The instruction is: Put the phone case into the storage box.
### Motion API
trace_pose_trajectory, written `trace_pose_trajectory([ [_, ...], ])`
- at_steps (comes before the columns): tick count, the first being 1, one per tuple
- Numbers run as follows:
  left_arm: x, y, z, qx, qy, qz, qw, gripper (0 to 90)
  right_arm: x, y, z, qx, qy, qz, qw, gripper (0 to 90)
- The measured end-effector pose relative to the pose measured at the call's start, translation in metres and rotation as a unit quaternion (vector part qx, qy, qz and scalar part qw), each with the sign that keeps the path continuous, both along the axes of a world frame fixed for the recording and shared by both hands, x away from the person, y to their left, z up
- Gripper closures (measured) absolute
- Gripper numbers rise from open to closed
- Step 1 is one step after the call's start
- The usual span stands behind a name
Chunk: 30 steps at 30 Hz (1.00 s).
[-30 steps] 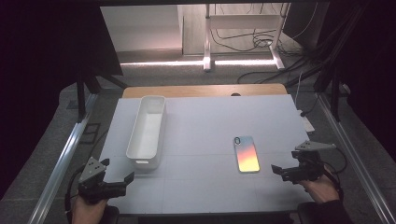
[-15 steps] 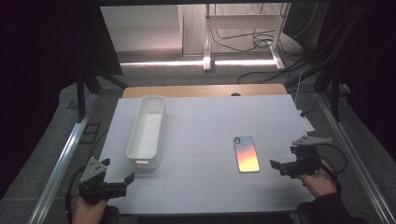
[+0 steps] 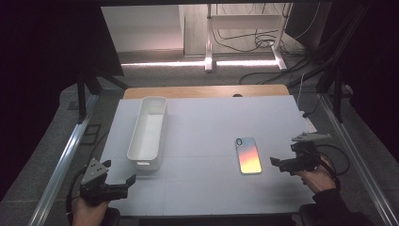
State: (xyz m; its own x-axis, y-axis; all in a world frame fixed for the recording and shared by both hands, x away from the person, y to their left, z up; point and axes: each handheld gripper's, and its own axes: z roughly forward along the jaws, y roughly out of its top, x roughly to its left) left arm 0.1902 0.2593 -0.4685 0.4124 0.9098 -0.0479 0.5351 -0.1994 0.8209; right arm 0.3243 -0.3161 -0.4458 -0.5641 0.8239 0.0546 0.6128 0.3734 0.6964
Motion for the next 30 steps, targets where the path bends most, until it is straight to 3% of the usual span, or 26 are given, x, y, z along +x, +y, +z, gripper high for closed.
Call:
trace_pose_trajectory([
  [19,0.000,0.000,0.000,0.001,0.000,-0.001,1.0000,0.0,0.020,0.014,-0.002,-0.023,0.015,-0.005,0.9996,0.0],
  [24,0.000,0.000,0.000,0.001,0.000,-0.001,1.0000,0.0,0.023,0.015,-0.003,-0.013,0.028,-0.011,0.9995,0.0],
  [27,0.000,0.000,0.000,0.000,0.000,-0.002,1.0000,0.0,0.024,0.016,-0.004,-0.021,0.038,-0.010,0.9990,13.2],
  [29,0.000,0.000,0.000,0.001,0.000,-0.002,1.0000,0.0,0.024,0.016,-0.003,-0.025,0.042,-0.002,0.9988,31.6],
  [30,0.000,0.000,0.000,0.001,0.000,-0.002,1.0000,0.0,0.024,0.016,-0.003,-0.024,0.045,0.003,0.9987,33.9],
])
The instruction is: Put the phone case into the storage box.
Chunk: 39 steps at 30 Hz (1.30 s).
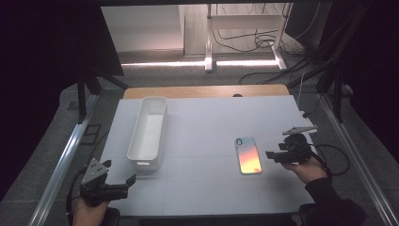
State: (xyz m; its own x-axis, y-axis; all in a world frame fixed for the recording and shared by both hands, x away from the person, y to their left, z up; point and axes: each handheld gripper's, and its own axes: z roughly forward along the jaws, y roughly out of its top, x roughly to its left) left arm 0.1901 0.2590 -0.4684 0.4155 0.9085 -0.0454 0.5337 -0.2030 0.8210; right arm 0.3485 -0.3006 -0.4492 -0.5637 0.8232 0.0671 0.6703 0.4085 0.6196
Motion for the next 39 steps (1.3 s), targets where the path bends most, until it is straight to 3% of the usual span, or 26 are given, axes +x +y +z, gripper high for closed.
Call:
trace_pose_trajectory([
  [4,0.000,0.000,0.000,0.000,0.000,-0.001,1.0000,0.0,0.001,0.001,0.001,-0.002,0.006,0.012,0.9999,61.1],
  [6,0.000,0.000,0.000,0.000,-0.001,-0.001,1.0000,0.0,0.001,0.002,0.002,0.001,0.007,0.023,0.9997,71.5],
  [7,0.000,0.000,0.000,0.000,-0.001,-0.001,1.0000,0.0,0.001,0.002,0.002,0.001,0.007,0.023,0.9997,71.5],
  [10,0.000,0.000,0.000,0.002,-0.001,-0.002,1.0000,0.0,0.002,0.005,-0.001,0.005,0.010,0.040,0.9991,88.8],
  [25,0.000,-0.001,0.000,0.006,-0.002,-0.004,1.0000,0.0,0.004,0.036,-0.011,-0.012,0.021,0.093,0.9953,89.6],
  [39,0.000,-0.002,0.000,0.008,-0.002,-0.005,1.0000,0.0,0.008,0.062,-0.022,-0.018,0.030,0.113,0.9930,89.7],
])
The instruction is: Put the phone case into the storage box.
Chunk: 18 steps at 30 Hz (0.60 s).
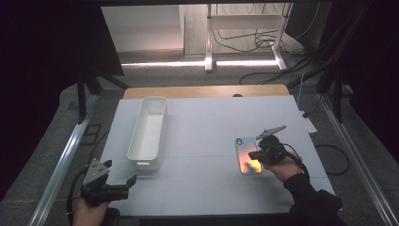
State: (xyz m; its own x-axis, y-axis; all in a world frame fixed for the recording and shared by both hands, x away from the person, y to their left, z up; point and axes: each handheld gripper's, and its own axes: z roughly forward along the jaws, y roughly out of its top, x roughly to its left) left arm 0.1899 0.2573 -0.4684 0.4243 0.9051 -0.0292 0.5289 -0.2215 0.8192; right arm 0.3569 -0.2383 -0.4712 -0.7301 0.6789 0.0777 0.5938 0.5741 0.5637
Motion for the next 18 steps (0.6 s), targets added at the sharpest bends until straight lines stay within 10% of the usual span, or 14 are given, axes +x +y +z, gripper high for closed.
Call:
trace_pose_trajectory([
  [18,0.000,0.000,0.000,0.002,-0.001,-0.002,1.0000,0.0,-0.002,0.039,-0.022,-0.020,0.025,0.049,0.9983,89.6],
])
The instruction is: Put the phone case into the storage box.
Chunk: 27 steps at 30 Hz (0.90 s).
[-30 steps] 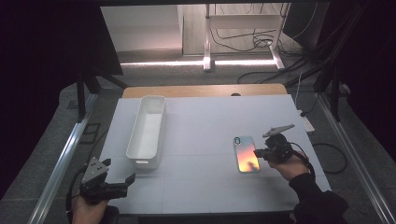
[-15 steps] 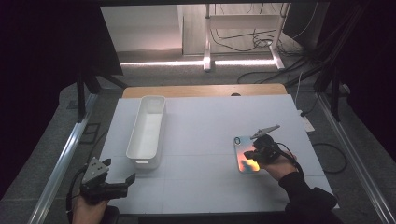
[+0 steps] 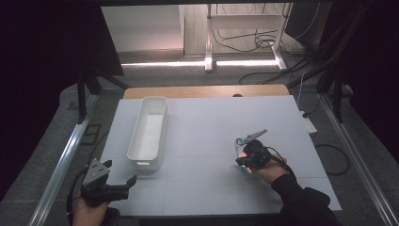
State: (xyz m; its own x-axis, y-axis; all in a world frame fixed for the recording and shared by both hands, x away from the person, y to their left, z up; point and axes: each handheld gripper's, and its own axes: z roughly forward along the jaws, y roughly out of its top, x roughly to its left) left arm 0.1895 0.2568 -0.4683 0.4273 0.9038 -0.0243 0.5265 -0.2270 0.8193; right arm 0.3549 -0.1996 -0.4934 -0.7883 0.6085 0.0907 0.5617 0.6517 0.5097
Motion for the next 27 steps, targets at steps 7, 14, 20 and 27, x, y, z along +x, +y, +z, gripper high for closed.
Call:
trace_pose_trajectory([
  [7,0.000,0.000,0.000,0.001,-0.001,-0.001,1.0000,0.0,-0.003,0.007,-0.007,-0.011,0.007,0.016,0.9998,89.6],
  [14,0.000,0.000,0.000,0.002,-0.001,-0.001,1.0000,0.0,-0.004,0.005,-0.008,-0.019,0.009,0.015,0.9997,89.6],
  [20,-0.001,0.000,0.000,0.002,-0.002,-0.001,1.0000,0.0,-0.004,-0.003,-0.007,-0.023,0.008,0.005,0.9997,89.7],
  [27,-0.001,-0.001,0.000,0.002,-0.002,-0.001,1.0000,0.0,-0.003,-0.013,-0.006,-0.030,0.003,-0.008,0.9995,89.7],
])
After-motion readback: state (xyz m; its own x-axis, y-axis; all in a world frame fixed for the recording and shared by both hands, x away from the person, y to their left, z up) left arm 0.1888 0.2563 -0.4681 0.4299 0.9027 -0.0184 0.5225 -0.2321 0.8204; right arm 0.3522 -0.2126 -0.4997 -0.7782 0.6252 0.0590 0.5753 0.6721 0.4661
